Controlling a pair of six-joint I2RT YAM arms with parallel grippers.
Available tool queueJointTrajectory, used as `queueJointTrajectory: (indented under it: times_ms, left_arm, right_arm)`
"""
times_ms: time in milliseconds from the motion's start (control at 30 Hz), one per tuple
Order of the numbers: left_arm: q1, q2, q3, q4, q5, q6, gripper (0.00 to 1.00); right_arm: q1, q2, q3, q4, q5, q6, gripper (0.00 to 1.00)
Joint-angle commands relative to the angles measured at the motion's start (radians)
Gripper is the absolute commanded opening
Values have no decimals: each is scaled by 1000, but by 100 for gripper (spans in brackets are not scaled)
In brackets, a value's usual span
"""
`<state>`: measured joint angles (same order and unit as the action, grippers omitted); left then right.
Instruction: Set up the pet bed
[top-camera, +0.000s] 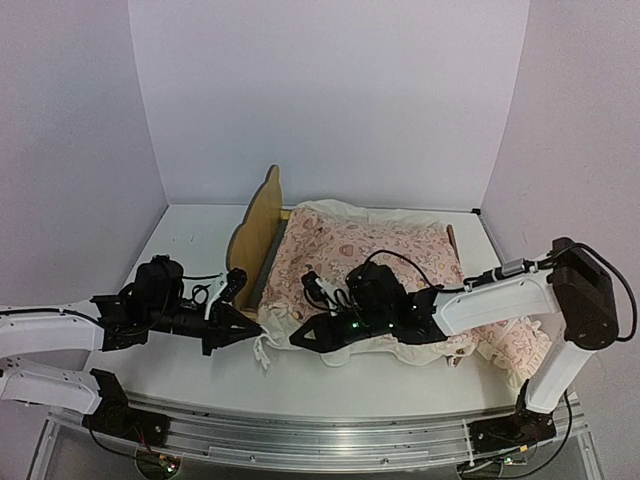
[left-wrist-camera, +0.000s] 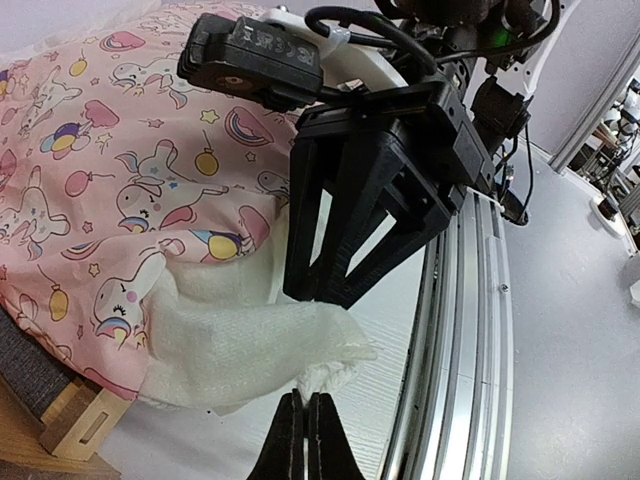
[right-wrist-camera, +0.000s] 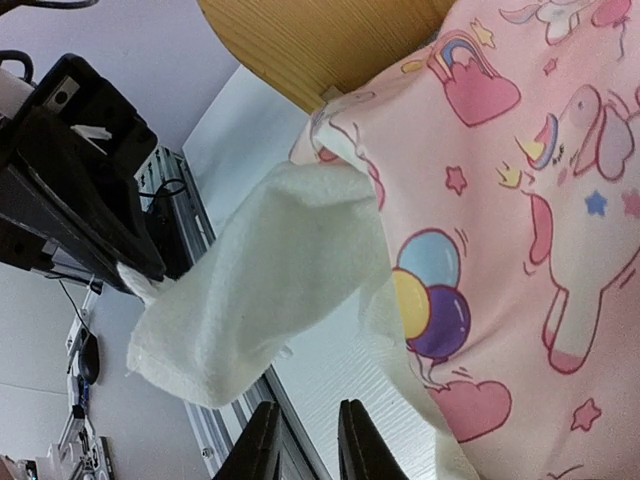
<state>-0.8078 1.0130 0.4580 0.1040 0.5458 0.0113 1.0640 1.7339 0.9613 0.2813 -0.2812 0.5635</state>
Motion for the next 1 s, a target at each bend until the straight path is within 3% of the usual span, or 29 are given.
queueJointTrajectory:
  times_ms: [0, 133, 400, 500, 833, 967]
  left_arm:
    - [4, -1, 30, 19, 6, -52, 0]
    - [4, -2, 27, 22, 28, -85, 0]
    - [3, 3, -6, 93, 57, -158, 0]
    - [3, 17, -24, 133, 75, -200, 0]
    - [2, 45, -60, 189, 100, -244, 0]
    - [2, 45, -74, 202, 102, -260, 0]
  right_arm:
    - [56, -67, -64, 87, 50, -16, 25]
    - [98, -137, -129, 158, 150, -84, 29]
    - [170, 30, -164, 537, 252, 226, 45]
    - [176, 82, -159, 627, 297, 274, 44]
    - [175, 136, -116, 675, 295, 268, 41]
    - [174, 153, -97, 683, 289, 267, 36]
